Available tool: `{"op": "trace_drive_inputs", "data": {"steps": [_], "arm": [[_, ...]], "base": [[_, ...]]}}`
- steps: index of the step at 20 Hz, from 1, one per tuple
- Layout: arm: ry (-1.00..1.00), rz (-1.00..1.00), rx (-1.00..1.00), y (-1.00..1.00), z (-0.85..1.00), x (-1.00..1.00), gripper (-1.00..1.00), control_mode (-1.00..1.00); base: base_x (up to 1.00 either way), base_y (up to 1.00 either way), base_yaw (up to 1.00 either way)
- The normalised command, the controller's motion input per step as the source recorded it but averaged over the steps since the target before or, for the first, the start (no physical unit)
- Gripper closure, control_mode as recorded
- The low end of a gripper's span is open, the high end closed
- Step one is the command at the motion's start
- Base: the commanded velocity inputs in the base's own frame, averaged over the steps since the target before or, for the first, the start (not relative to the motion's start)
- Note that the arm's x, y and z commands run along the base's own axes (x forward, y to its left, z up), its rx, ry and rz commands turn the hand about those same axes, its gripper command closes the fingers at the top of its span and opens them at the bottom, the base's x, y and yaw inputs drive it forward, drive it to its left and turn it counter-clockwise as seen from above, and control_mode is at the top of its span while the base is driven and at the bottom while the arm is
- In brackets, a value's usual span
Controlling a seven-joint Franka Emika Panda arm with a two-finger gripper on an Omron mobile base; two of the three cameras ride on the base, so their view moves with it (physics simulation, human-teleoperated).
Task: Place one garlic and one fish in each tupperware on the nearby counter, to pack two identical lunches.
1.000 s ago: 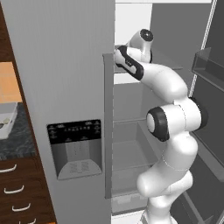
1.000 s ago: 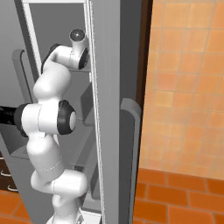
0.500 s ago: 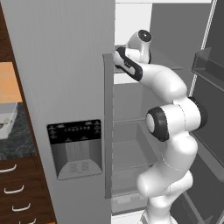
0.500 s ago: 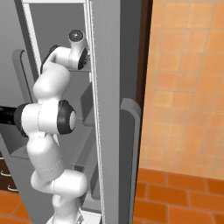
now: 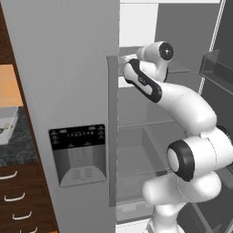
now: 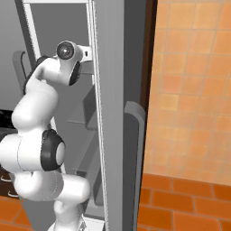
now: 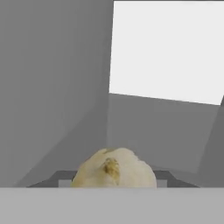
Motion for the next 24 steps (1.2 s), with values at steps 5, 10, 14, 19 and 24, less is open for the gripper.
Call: {"op": "trace_drive_inputs", "data": {"steps": [5,10,14,19,24], "arm": [[-0.18,0.0,0.03,-0.18,0.84,-1.0,1.0,-1.0],[0.14,-0.04,0.06,-0.55,0.62,-1.0,1.0,-1.0],[0.47,0.0,-0.12,-0.04,-0.26,-1.0,1.0,-1.0],[0.52,0.0,-0.3,0.32,-0.96,-1.0,1.0,-1.0],[0.55,0.0,-0.21,0.01,-0.9,-0.75,1.0,-1.0]], "base": [[0.0,0.0,0.0],[0.0,0.0,0.0],[0.0,0.0,0.0],[0.0,0.0,0.0],[0.0,0.0,0.0]]}}
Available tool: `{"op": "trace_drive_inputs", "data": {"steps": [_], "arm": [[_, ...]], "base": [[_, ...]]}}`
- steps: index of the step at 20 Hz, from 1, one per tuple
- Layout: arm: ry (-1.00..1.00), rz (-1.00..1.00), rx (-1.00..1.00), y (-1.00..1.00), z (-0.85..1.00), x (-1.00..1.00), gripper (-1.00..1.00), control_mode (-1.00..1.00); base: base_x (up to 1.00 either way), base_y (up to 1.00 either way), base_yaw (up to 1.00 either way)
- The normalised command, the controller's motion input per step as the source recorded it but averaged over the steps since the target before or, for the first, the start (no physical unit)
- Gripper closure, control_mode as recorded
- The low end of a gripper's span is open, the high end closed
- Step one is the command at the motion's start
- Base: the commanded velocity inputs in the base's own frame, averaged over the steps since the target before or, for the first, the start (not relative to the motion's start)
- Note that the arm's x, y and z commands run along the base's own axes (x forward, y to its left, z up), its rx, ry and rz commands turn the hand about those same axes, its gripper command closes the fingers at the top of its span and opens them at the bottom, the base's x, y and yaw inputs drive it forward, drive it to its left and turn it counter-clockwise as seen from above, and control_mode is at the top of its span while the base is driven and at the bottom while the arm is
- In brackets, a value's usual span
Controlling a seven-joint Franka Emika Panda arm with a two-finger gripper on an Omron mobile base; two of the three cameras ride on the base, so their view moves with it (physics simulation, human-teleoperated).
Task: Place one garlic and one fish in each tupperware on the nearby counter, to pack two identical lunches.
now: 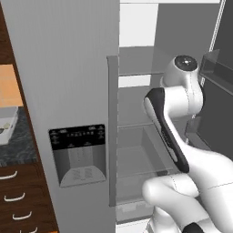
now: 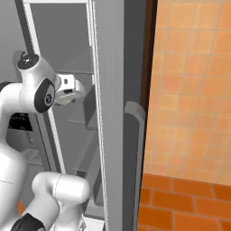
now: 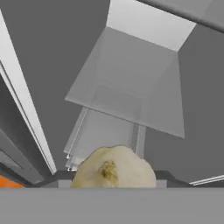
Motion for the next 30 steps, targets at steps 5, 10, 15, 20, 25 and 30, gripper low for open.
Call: {"op": "trace_drive_inputs", "data": {"steps": [5,10,15,20,25,30], "arm": [[0.04,0.03,0.0,0.01,-0.18,-0.31,1.0,1.0],[0.0,0.0,0.0,0.0,0.0,0.0,1.0,1.0],[0.0,0.0,0.0,0.0,0.0,0.0,1.0,1.0],[0.0,0.0,0.0,0.0,0.0,0.0,1.0,1.0],[0.0,0.0,0.0,0.0,0.0,0.0,1.0,1.0],[0.0,0.0,0.0,0.0,0.0,0.0,1.0,1.0]], "base": [[-0.27,0.22,0.08],[-0.86,0.94,0.2],[-0.11,1.0,0.16],[0.0,1.0,0.14],[0.01,1.0,0.11],[0.41,1.0,0.03]]}}
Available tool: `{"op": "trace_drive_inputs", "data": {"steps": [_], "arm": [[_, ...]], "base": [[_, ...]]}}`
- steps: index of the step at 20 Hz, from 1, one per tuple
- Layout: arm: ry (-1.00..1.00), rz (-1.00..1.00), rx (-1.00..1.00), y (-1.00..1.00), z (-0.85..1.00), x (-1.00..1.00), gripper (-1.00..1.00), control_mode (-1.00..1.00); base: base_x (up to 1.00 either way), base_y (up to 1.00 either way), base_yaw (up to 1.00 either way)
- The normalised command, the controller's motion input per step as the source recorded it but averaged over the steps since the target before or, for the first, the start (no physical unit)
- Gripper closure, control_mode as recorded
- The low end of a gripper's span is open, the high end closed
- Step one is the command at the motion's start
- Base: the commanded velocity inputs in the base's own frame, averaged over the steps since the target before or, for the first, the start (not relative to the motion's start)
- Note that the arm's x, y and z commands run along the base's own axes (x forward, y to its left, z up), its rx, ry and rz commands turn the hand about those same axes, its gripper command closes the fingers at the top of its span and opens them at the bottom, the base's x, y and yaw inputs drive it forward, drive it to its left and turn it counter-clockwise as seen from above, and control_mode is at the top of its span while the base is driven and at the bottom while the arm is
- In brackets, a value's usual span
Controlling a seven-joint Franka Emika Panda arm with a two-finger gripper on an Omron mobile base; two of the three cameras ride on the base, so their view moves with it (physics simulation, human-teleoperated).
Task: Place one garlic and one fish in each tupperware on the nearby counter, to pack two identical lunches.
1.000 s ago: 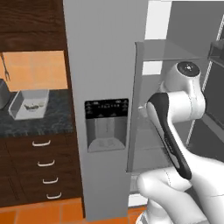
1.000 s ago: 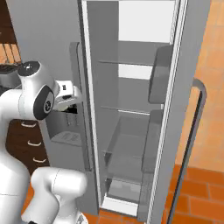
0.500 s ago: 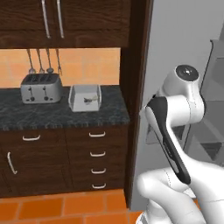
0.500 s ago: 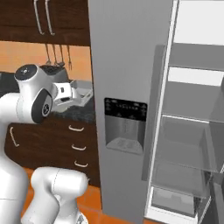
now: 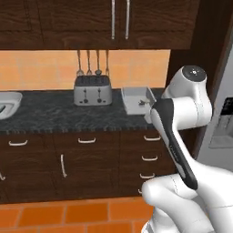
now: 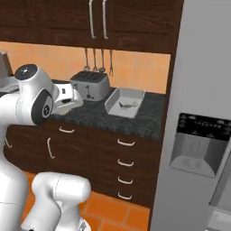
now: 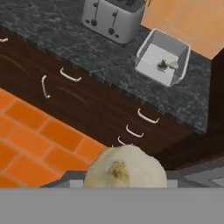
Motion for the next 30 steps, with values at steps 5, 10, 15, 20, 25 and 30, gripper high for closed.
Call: {"op": "trace_drive_inputs", "data": {"steps": [5,10,15,20,25,30], "arm": [[0.0,0.0,0.0,0.0,0.0,0.0,1.0,1.0],[0.0,0.0,0.0,0.0,0.0,0.0,1.0,1.0],[0.0,0.0,0.0,0.0,0.0,0.0,1.0,1.0],[0.0,0.0,0.0,0.0,0.0,0.0,1.0,1.0],[0.0,0.0,0.0,0.0,0.0,0.0,1.0,1.0],[0.0,0.0,0.0,0.0,0.0,0.0,1.0,1.0]], "base": [[0.85,1.0,-0.02],[0.63,1.0,-0.11],[0.55,1.0,-0.15],[0.5,1.0,-0.27],[0.44,1.0,-0.35],[0.68,0.95,-0.31]]}}
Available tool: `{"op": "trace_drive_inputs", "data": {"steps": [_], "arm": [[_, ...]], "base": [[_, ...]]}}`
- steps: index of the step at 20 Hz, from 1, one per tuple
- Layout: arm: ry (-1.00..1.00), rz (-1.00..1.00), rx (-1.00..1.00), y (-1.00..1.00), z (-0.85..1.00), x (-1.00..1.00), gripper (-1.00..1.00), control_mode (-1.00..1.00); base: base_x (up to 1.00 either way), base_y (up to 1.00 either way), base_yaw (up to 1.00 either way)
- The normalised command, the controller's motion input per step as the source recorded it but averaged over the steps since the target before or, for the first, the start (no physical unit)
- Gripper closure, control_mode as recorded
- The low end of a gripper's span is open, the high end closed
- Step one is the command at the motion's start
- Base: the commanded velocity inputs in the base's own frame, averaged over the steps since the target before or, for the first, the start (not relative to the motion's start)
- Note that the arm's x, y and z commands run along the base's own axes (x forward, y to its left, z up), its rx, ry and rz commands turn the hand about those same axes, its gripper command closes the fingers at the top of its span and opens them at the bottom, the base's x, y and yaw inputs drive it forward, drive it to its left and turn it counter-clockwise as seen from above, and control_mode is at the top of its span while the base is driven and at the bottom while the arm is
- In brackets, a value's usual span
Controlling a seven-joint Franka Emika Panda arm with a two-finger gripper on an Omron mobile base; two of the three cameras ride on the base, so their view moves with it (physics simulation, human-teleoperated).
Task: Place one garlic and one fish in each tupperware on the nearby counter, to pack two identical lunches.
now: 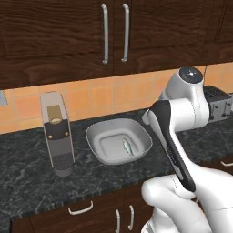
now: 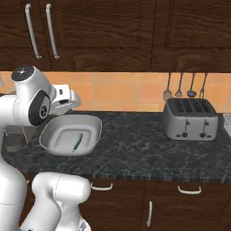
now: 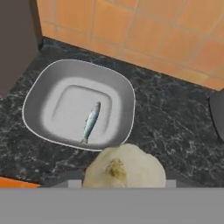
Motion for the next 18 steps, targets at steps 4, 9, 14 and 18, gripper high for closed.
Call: {"op": "trace_drive_inputs", "data": {"steps": [4,9,14,18], "arm": [[0.01,0.0,0.0,0.75,-0.61,0.16,1.0,-1.0],[0.08,-0.05,0.0,0.69,-1.0,0.88,1.0,-1.0],[0.19,-0.01,0.12,-0.23,-0.94,1.0,1.0,-1.0],[0.28,0.0,0.05,0.03,-1.0,1.0,1.0,-1.0]], "base": [[0.04,0.23,-0.02],[0.0,0.0,0.0],[0.0,0.0,0.0],[0.0,0.0,0.0]]}}
